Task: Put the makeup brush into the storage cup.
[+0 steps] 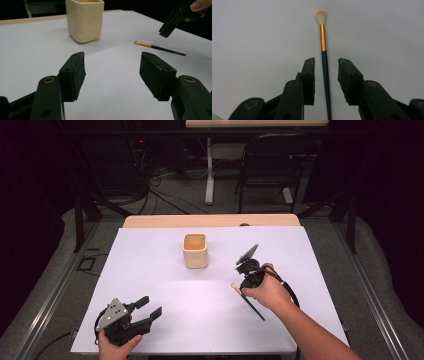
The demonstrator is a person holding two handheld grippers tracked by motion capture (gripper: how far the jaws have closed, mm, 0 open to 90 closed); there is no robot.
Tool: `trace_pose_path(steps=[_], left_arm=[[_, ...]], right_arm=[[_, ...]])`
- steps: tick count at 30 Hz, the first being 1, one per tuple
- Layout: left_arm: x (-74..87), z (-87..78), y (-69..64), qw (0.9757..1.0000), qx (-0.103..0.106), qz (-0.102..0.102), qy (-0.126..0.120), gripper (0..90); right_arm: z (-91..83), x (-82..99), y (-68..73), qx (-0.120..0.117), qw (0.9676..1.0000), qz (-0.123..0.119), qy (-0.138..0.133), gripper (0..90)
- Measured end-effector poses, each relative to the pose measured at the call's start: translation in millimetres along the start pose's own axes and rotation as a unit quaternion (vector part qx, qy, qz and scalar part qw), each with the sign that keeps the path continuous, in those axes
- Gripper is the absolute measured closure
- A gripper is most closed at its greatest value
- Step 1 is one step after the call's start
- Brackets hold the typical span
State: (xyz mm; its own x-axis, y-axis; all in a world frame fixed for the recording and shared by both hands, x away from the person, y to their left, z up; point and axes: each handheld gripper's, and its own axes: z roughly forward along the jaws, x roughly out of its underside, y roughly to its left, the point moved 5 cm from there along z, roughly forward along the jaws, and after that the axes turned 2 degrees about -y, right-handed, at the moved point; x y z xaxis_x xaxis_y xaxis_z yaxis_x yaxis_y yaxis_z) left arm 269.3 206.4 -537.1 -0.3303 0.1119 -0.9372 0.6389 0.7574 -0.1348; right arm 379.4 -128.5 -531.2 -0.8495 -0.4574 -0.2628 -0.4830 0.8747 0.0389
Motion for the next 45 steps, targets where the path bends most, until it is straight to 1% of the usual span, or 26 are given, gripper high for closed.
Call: trace_pose_path(steps=[5,7,8,9,10,11,12,13,14,15,16,17,18,20,21,22,23,24,26,28,29,30,33,34,36,45], left_arm=[[-0.1,-0.1,0.7,1.0,0.0,0.001,0.0,37.1],[0.0,0.1,0.3,1.0,0.0,0.0,0.0,37.1],[0.0,0.2,0.2,1.0,0.0,0.0,0.0,37.1],[0.0,0.3,0.1,1.0,0.0,0.0,0.001,37.2],[0.1,0.5,0.1,1.0,0.003,0.001,0.0,37.1],[0.1,0.4,0.1,1.0,0.002,0.0,0.001,37.1],[0.1,0.4,0.1,1.0,0.002,0.0,0.0,37.1],[0.1,0.3,0.2,1.0,0.0,0.0,0.001,37.1],[0.1,0.3,0.4,1.0,0.0,0.0,0.001,37.2],[0.2,0.4,0.5,1.0,-0.001,0.001,0.001,37.4],[0.2,0.4,0.7,1.0,0.0,0.002,0.002,37.5],[0.3,0.5,0.7,1.0,0.0,0.002,0.002,37.6],[0.3,0.6,0.6,1.0,0.002,0.002,0.002,37.7],[0.3,0.3,0.5,1.0,0.0,0.003,0.002,37.9],[0.3,0.3,0.5,1.0,0.0,0.003,0.002,38.0],[0.3,0.3,0.4,1.0,0.0,0.001,0.002,38.0],[0.4,0.3,0.6,1.0,0.0,0.001,0.002,38.0],[0.3,0.3,0.9,1.0,0.0,0.003,0.002,38.0],[0.3,0.4,1.0,1.0,0.0,0.003,0.002,38.0],[0.4,0.4,1.1,1.0,-0.001,0.003,0.003,38.0],[0.4,0.4,1.2,1.0,-0.001,0.003,0.003,38.0],[0.4,0.4,1.1,1.0,-0.001,0.003,0.003,38.0],[0.4,0.4,1.1,1.0,-0.001,0.003,0.003,38.0],[0.4,0.4,1.1,1.0,-0.001,0.003,0.003,38.0],[0.4,0.4,1.2,1.0,0.0,0.003,0.003,38.0],[0.5,0.6,1.2,1.0,0.002,0.003,0.004,38.0]], right_arm=[[3.2,-0.3,3.5,0.004,1.0,-0.001,0.009,69.0],[4.7,-1.5,3.0,-0.001,0.9999,-0.01,0.009,69.5],[6.5,-1.8,5.7,-0.004,1.0,0.007,0.003,69.8],[8.1,-3.2,4.1,-0.004,1.0,-0.007,0.001,70.0],[8.8,-3.6,3.7,-0.003,0.9999,-0.012,0.009,70.3],[9.5,-3.7,5.2,-0.003,0.9998,-0.003,0.018,70.4],[13.3,-5.2,4.0,-0.004,0.9999,-0.014,0.007,70.5],[13.1,-4.7,5.7,-0.002,0.9997,-0.005,0.024,70.6],[20.0,-6.7,7.0,-0.01,0.9998,0.0,-0.016,70.6],[27.5,-10.2,8.2,-0.022,0.998,0.001,-0.059,70.7],[-1.1,-6.2,0.4,0.031,0.987,-0.049,0.15,70.7],[-1.3,-7.4,-0.8,0.036,0.9856,-0.056,0.156,70.7],[20.6,-9.0,4.9,-0.003,0.9998,-0.013,0.016,70.7],[20.2,-9.3,3.8,0.001,0.9996,-0.008,0.026,70.4],[19.8,-9.9,2.3,0.0,0.9994,-0.015,0.031,70.0],[21.9,-10.4,2.6,-0.004,0.9998,-0.01,0.018,69.8],[27.0,-11.6,4.5,-0.013,0.9997,0.006,-0.018,69.6],[27.6,-12.2,3.0,-0.014,0.9997,0.0,-0.021,69.5],[20.2,-10.8,0.1,0.0,0.9994,-0.012,0.032,69.5],[18.1,-10.8,-0.9,0.004,0.9987,-0.014,0.049,69.4],[19.0,-11.0,-1.3,0.004,0.9989,-0.013,0.046,69.3],[23.7,-12.0,-0.7,-0.005,0.9998,-0.007,0.017,69.3],[23.6,-12.3,-1.6,-0.004,0.9996,-0.008,0.025,69.2],[24.6,-12.7,-1.4,-0.003,0.9998,-0.007,0.019,69.2],[25.1,-12.6,-0.1,-0.004,0.9998,0.002,0.02,69.2],[26.3,-12.6,-0.5,0.001,0.9996,-0.007,0.029,69.3]])
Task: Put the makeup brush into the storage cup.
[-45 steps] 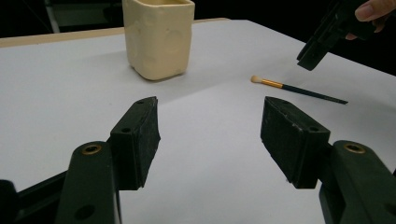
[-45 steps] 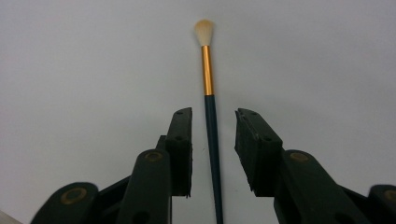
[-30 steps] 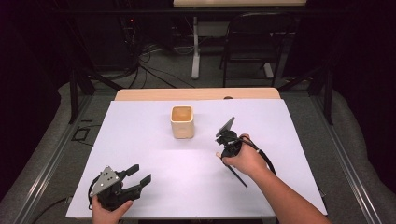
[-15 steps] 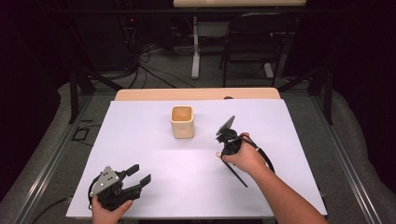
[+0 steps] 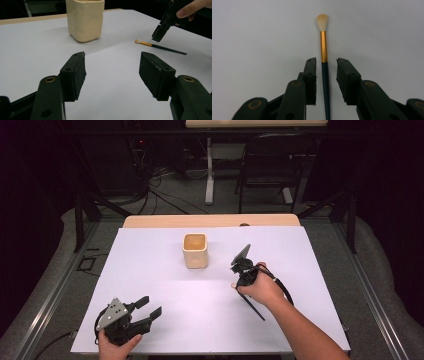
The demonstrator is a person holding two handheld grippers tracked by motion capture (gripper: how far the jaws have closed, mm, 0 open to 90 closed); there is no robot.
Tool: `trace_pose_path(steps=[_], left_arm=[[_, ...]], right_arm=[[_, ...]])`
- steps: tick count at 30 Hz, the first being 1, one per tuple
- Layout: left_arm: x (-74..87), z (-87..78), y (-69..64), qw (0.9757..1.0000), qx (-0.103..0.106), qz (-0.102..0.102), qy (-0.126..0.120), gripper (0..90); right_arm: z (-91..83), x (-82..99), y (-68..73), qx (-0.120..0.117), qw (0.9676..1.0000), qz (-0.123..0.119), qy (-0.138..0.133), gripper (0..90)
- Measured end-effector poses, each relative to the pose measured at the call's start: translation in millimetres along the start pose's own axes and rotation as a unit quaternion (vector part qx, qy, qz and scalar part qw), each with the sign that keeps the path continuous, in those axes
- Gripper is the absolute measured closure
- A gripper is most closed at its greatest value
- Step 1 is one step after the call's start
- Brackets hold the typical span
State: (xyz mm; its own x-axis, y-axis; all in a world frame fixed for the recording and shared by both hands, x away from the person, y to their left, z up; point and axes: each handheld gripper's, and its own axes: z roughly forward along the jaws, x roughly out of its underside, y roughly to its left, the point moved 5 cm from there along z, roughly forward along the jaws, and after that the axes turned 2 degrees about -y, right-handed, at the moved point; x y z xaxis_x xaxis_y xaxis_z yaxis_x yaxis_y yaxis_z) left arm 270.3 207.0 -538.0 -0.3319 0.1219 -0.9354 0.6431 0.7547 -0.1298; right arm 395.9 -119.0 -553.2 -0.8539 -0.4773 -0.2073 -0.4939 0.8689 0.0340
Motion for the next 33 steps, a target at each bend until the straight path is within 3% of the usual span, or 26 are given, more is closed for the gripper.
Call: trace_pose_path(steps=[4,9,14,15,18,19,23,25,33], left_arm=[[0.1,0.0,0.0,1.0,0.0,0.0,0.0,38.0],[0.2,0.1,0.2,1.0,0.0,0.0,0.001,38.0],[0.4,0.4,-0.1,1.0,0.0,0.0,0.002,38.0],[0.4,0.4,0.0,1.0,0.0,0.0,0.002,38.0],[0.5,0.5,-0.2,1.0,0.0,-0.001,0.002,38.0],[0.5,0.5,-0.3,1.0,0.0,-0.001,0.002,38.0],[0.5,0.6,-0.1,1.0,0.0,-0.001,0.002,38.0],[0.6,0.7,0.0,1.0,0.0,-0.001,0.002,38.0],[0.6,0.7,0.1,1.0,0.0,-0.001,0.003,38.0]], right_arm=[[1.5,-0.1,0.8,-0.003,1.0,0.003,-0.007,69.6],[-0.4,0.8,-0.1,0.002,0.9999,-0.002,0.014,70.0],[2.8,0.2,0.2,-0.001,1.0,0.001,0.005,70.7],[3.2,0.0,-0.8,0.001,0.9999,-0.008,0.006,71.2],[8.2,-0.1,2.7,-0.005,0.9999,0.008,-0.008,72.7],[7.5,0.0,2.0,-0.001,1.0,-0.002,0.006,73.1],[9.3,-1.0,1.6,0.003,0.9998,-0.012,0.013,73.4],[8.7,-0.8,1.5,0.008,0.9996,-0.008,0.027,73.4],[11.8,-1.5,-0.8,0.006,0.9995,-0.009,0.029,73.7]])
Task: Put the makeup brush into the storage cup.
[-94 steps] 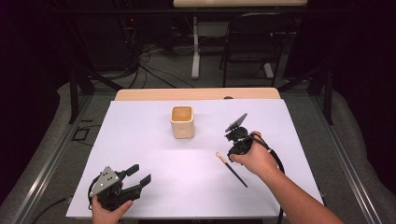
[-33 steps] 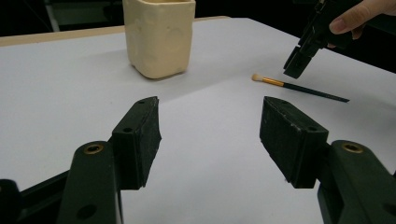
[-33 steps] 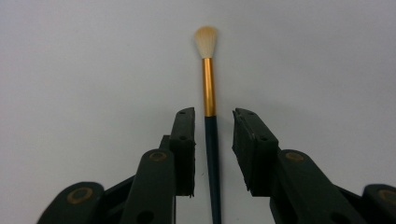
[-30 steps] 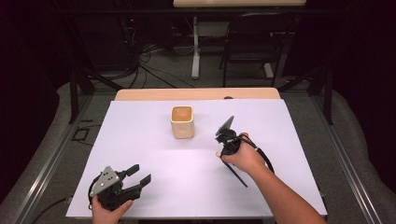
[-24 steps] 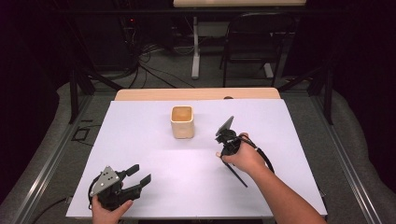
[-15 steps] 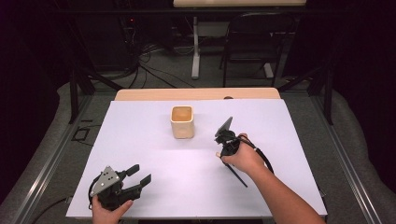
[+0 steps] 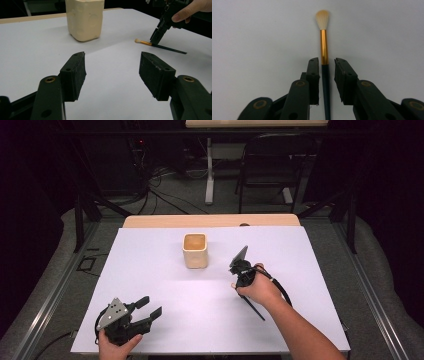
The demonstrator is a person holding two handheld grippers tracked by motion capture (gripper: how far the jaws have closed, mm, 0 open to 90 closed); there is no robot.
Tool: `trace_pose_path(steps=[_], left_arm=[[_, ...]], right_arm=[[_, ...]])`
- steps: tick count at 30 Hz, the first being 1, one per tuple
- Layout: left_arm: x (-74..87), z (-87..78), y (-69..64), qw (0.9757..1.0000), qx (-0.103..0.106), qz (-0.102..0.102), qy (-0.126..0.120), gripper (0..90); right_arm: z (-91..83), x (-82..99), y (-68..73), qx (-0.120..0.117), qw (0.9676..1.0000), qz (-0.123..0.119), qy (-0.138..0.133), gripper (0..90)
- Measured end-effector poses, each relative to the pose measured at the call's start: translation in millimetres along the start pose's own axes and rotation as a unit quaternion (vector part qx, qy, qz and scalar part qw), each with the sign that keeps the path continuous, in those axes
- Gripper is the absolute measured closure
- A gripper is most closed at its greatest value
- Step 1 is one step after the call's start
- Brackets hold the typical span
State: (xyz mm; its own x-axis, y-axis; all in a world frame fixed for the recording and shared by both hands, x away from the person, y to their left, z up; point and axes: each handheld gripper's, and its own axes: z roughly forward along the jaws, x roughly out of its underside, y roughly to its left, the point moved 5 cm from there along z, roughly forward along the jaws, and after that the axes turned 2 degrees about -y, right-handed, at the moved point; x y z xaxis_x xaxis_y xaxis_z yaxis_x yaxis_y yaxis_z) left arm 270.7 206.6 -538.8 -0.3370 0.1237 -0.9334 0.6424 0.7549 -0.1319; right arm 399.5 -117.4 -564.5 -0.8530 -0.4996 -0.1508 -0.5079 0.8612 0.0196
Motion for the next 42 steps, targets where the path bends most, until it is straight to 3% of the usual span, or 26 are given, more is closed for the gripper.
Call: trace_pose_path(steps=[2,6,13,17,22,31,32,34,37,39,41,42], left_arm=[[0.0,0.0,-0.3,1.0,0.0,0.0,0.0,38.0],[0.0,0.0,0.0,1.0,0.0,0.0,0.0,38.0],[-0.1,-0.2,0.6,1.0,0.0,0.001,0.0,38.0],[0.0,0.0,0.3,1.0,0.0,0.0,0.0,38.0],[0.1,0.1,-0.2,1.0,0.001,0.001,0.001,38.0],[0.0,-0.1,0.1,1.0,0.0,0.001,0.0,38.0],[0.0,-0.1,0.1,1.0,0.0,0.0,0.0,38.0],[-0.1,0.2,0.0,1.0,-0.004,0.0,-0.003,38.0],[-0.1,0.1,0.1,1.0,-0.004,0.0,-0.002,38.0],[-0.2,0.0,0.2,1.0,-0.004,-0.001,-0.003,38.0],[-0.2,-0.2,0.5,1.0,-0.004,-0.001,-0.002,38.0],[-0.1,-0.3,0.5,1.0,-0.004,-0.001,-0.002,38.1]], right_arm=[[2.9,-0.4,1.0,-0.006,0.9999,0.002,-0.015,74.0],[1.1,0.7,1.5,0.0,1.0,-0.001,0.009,74.3],[5.3,0.1,1.6,-0.003,1.0,0.0,-0.007,74.4],[3.4,1.0,1.7,0.002,0.9999,-0.002,0.015,74.7],[7.8,0.5,4.0,-0.001,1.0,0.005,-0.003,75.4],[7.3,0.8,1.7,0.003,0.9999,-0.004,0.015,76.6],[9.2,0.4,2.3,-0.002,1.0,-0.001,0.002,76.8],[9.3,0.2,2.4,-0.003,1.0,-0.001,0.001,77.1],[7.8,0.6,2.0,0.003,0.9998,-0.005,0.019,77.7],[15.9,-1.7,4.1,-0.013,0.9993,0.007,-0.033,78.4],[12.0,0.0,4.7,-0.005,0.9999,0.016,0.0,78.8],[10.6,0.0,2.9,0.0,0.9999,0.004,0.01,79.2]])
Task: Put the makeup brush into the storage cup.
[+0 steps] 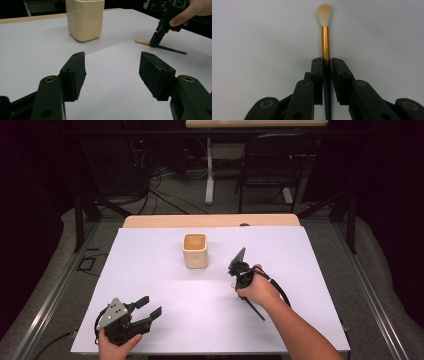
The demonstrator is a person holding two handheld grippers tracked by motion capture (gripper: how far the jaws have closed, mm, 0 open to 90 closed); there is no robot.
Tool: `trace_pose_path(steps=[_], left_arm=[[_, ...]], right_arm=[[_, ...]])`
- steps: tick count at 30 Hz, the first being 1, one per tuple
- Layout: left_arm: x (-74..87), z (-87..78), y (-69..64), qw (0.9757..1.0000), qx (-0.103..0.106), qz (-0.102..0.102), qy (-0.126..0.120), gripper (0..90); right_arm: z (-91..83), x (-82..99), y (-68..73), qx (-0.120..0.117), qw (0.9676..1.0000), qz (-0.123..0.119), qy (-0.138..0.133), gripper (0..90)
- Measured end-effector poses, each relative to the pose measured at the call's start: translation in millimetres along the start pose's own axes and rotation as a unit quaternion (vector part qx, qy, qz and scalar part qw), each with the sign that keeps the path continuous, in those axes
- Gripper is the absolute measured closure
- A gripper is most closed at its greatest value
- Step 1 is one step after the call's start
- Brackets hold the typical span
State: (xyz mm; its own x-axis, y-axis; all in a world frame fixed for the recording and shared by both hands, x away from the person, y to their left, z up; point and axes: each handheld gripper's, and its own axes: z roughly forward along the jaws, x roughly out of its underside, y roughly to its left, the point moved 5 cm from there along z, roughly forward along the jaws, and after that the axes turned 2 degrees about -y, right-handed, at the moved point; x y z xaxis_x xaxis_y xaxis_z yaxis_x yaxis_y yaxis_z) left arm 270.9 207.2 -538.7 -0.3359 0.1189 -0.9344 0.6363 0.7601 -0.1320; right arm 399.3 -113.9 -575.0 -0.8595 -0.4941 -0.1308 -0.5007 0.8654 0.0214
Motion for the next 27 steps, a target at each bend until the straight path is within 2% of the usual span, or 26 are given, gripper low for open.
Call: trace_pose_path(steps=[3,4,6,11,12,15,16,19,24,25,26,27], left_arm=[[-0.1,0.0,0.4,1.0,0.0,0.002,0.001,38.2],[0.0,0.0,0.2,1.0,0.0,0.001,0.001,38.2],[0.0,0.0,0.1,1.0,0.001,0.001,0.002,38.2],[0.1,0.2,0.1,1.0,0.001,0.002,0.002,38.3],[0.1,0.2,0.2,1.0,0.0,0.002,0.002,38.3],[0.1,0.4,0.5,1.0,0.0,0.004,0.002,38.3],[0.1,0.5,0.5,1.0,0.0,0.003,0.002,38.3],[0.1,0.4,0.4,1.0,0.0,0.003,0.003,38.3],[0.2,0.3,-0.4,1.0,0.003,0.002,0.001,38.3],[0.3,0.4,-0.9,1.0,0.003,0.0,0.001,38.3],[0.3,0.7,-1.1,1.0,0.002,0.0,-0.001,38.3],[0.4,0.8,-1.2,1.0,0.002,0.0,0.0,38.4]], right_arm=[[0.0,0.3,-1.1,0.005,0.9999,-0.01,0.01,79.9],[0.5,0.7,0.4,0.003,0.9999,0.002,0.01,80.0],[2.9,-0.3,-0.6,0.001,1.0,-0.005,-0.003,80.3],[1.7,-0.2,-1.4,0.002,1.0,-0.003,0.007,81.5],[2.8,-0.7,-2.3,-0.002,1.0,-0.007,0.0,81.8],[2.2,-0.4,-1.6,0.001,1.0,0.0,0.005,82.4],[1.8,-0.7,-3.0,0.001,0.9999,-0.008,0.007,82.6],[2.5,-1.0,-2.5,-0.004,1.0,-0.005,0.002,83.2],[-0.3,-0.1,-3.5,0.003,0.9998,-0.006,0.021,83.4],[-0.1,0.5,-2.4,0.001,0.9998,0.005,0.018,83.4],[1.4,-0.5,-4.4,-0.003,0.9999,-0.01,0.005,83.4],[1.8,-0.3,-3.6,-0.007,1.0,-0.004,-0.002,83.4]])
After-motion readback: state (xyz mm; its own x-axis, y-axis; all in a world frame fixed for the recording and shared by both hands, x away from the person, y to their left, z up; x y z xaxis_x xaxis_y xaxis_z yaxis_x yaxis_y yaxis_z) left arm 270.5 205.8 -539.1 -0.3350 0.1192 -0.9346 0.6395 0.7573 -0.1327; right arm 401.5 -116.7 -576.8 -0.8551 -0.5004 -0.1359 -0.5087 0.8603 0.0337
